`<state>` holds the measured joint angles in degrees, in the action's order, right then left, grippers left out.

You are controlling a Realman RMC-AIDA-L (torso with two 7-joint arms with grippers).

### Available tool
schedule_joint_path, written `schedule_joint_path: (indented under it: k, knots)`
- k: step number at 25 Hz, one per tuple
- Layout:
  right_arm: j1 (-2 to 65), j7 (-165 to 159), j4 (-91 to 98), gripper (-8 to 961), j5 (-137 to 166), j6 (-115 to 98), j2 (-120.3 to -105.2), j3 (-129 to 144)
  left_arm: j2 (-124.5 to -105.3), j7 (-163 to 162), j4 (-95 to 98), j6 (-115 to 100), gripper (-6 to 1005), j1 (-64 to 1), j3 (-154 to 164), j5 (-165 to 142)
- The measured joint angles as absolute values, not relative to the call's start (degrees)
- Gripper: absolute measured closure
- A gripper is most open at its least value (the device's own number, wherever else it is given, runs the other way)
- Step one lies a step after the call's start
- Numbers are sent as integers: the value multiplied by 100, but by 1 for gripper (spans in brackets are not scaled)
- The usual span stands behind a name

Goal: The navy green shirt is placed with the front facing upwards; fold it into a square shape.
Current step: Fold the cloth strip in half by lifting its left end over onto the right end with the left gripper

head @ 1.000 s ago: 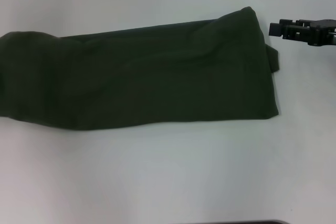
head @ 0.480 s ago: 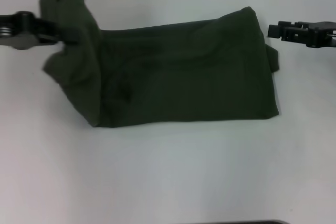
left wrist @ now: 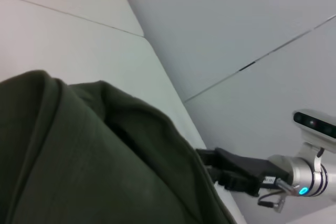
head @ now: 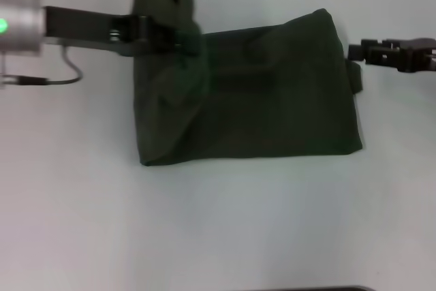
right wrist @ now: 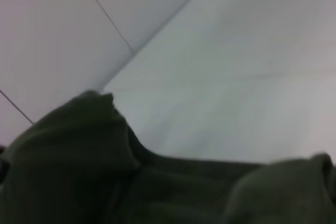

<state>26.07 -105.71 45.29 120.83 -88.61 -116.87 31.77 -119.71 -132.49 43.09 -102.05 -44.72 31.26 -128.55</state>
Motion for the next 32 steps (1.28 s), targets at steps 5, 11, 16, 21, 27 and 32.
schedule_joint_path:
  k: [5, 11, 16, 21, 27, 32]
  knots:
    - [2504, -10896, 4741, 431, 12521, -8821, -11591, 3127, -12185, -13213, 4263, -9912, 969, -4736, 3331, -12851]
    - [2411, -11159, 4755, 431, 12704, -8488, -11493, 3115, -12290, -13176, 4045, -9607, 968, -4907, 3493, -12758]
    - [2518, -11184, 4650, 430, 12828, -8376, -11519, 3188, -12368, -13004, 3794, -9369, 967, -5107, 3585, -12678]
    - [2698, -11189, 4556, 430, 13137, -8323, -11578, 3189, -12378, -12854, 3641, -9320, 968, -5254, 3648, -12551]
    - [2817, -11197, 4389, 433, 13125, -8299, -11589, 3163, -12308, -12852, 3679, -9269, 968, -5138, 3664, -12548]
    - [2916, -11197, 4319, 432, 13151, -8288, -11599, 3182, -12259, -12874, 3768, -9250, 967, -5006, 3633, -12544]
